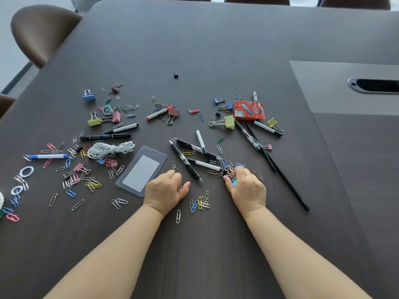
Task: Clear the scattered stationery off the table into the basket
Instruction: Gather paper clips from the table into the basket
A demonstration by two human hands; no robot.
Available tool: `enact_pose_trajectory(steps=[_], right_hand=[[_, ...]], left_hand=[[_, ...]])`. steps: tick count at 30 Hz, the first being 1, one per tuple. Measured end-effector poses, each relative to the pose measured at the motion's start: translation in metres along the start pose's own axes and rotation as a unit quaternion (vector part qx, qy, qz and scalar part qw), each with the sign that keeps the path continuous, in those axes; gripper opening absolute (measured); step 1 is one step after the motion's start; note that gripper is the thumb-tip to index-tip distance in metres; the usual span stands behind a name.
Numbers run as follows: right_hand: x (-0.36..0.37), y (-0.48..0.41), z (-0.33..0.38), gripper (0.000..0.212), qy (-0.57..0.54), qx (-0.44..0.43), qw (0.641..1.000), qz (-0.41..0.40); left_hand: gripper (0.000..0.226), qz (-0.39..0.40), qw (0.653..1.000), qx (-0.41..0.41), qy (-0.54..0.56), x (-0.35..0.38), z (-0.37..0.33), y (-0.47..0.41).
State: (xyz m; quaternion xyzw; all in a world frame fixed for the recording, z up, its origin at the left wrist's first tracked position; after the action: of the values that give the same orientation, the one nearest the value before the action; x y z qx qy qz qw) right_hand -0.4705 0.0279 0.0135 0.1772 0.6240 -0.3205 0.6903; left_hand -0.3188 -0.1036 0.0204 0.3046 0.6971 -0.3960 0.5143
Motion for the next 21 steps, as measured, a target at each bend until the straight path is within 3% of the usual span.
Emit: enact_pose_trajectory(steps=[5,8,11,16,21], right_hand=[[-0.007,0.018,0.002,0.026,-0.04,-0.015,0.999,-0.023],[-0.009,0.03,-0.002,0.019,-0.138,0.013,0.99,0.002],[-0.007,0.037,-0.007,0.016,-0.287,0.094,0.95,0.081],[-0.031,0.041,0.018,0.016,-0.429,0.161,0.888,0.044],[-0.065,0.024,0.13,0.019,-0.516,0.074,0.85,0.076]], left_hand=[[0.034,0.007,1.0,-0.002,0.026,0.003,-0.003,0.007],[0.035,0.023,0.998,-0.006,0.061,0.0,-0.004,0.014],[0.037,0.024,0.995,-0.017,0.099,-0.011,-0.001,0.025],[0.04,-0.017,0.978,-0.087,0.189,-0.06,0.033,0.046],[0.035,-0.082,0.972,-0.117,0.184,-0.151,0.093,0.074]])
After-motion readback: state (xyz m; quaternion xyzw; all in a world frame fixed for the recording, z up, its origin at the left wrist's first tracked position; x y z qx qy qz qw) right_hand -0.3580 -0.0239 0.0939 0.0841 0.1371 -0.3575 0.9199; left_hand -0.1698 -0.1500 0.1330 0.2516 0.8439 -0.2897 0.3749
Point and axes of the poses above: each hand's wrist, its own y-axis away from the middle knuckle, its own x-axis out of the palm, z = x × y, the point moved 8 cm from there along -y, towards the middle knuckle, and after that the axes turned 11 degrees about z, right-handed, at the moved point
